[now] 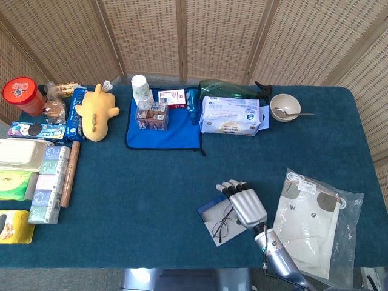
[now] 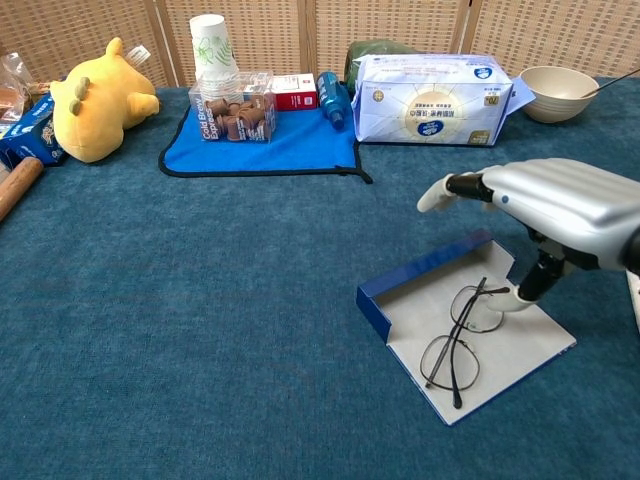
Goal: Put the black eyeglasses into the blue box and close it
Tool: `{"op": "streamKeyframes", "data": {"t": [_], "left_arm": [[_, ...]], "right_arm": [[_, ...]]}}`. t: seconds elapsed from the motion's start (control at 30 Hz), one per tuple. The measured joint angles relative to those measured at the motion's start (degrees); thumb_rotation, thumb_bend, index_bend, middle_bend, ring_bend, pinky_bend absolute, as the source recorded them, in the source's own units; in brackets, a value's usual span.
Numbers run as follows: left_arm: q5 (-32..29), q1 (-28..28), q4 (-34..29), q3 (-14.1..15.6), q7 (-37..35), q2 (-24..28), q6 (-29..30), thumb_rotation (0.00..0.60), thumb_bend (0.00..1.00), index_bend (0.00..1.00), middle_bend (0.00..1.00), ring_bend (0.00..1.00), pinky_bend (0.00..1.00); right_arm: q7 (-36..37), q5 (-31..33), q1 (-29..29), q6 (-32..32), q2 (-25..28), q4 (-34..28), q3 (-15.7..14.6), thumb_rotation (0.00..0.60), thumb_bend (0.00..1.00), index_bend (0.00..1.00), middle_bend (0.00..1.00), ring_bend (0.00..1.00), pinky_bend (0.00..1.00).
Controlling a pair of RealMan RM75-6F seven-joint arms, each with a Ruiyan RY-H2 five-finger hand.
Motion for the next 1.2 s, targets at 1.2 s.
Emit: {"op": "streamKeyframes", "data": {"t": [1.2], "left_arm": [[0.0, 0.6, -0.2, 0.1, -0.3, 0.3, 0.9, 0.532, 0.32, 0.08, 0.01, 0.0, 0.0]], "right_arm": [[2.6, 4.1, 6.2, -9.2, -3.1, 7.9, 4.7, 0.6, 0.01, 0.09, 0.17, 0.14, 0.24]]}}
